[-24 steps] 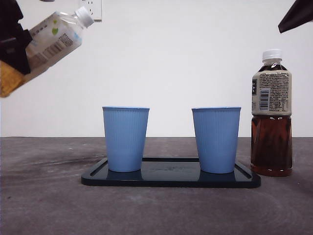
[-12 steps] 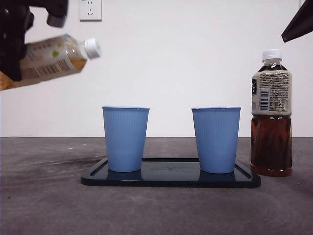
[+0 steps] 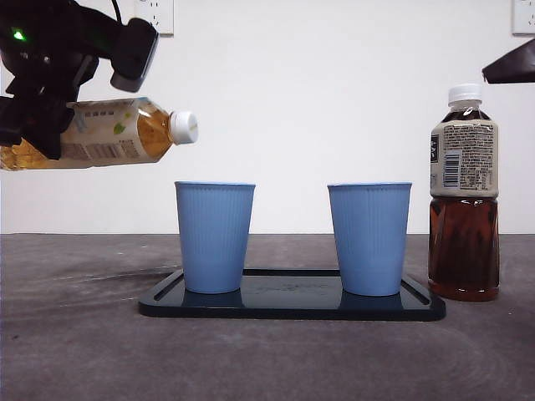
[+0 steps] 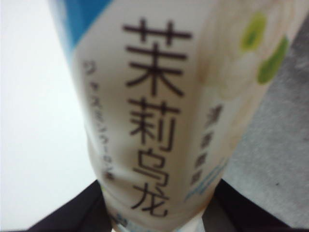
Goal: Pour the drink into the cup
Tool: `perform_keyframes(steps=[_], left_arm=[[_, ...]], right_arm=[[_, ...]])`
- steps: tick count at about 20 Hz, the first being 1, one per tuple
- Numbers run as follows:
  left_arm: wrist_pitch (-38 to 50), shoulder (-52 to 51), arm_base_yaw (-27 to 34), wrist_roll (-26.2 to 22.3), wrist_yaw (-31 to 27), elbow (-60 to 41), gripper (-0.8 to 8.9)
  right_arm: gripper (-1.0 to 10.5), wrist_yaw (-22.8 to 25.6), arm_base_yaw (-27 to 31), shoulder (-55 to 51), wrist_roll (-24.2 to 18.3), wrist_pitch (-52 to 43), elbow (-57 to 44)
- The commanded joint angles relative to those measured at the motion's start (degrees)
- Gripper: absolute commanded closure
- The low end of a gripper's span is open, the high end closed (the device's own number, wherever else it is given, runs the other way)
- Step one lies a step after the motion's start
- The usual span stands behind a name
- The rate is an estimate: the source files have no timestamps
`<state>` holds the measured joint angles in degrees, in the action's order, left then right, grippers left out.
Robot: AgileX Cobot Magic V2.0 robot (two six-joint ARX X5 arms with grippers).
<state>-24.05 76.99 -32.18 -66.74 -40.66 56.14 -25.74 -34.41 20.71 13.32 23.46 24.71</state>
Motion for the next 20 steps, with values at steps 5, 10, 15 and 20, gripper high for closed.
perform_keyframes(steps=[5,10,15,20], left_arm=[[2.9,1.3,-1.0,-1.7,-2.4,2.2,6.61],[3.0,1.4,-1.6,-3.3,-3.2,2.2,6.61],[3.0,1.4,-1.6,-3.3,-4.8,2.2,6.61],[3.0,1.4,-1.7,-3.3,-4.8,2.2,6.61]], right_arm=[[5.2,-0.9,-0.4,0.1,-0.5,-0.7,0.5],[5.2,-1.2,-0.4,0.1,-0.5,-0.6,0.5],[5.2,-1.5,-0.4,0.1,-0.5,-0.6,0.5],[5.2,-1.5,-0.4,0.1,-0.5,-0.6,0.5]])
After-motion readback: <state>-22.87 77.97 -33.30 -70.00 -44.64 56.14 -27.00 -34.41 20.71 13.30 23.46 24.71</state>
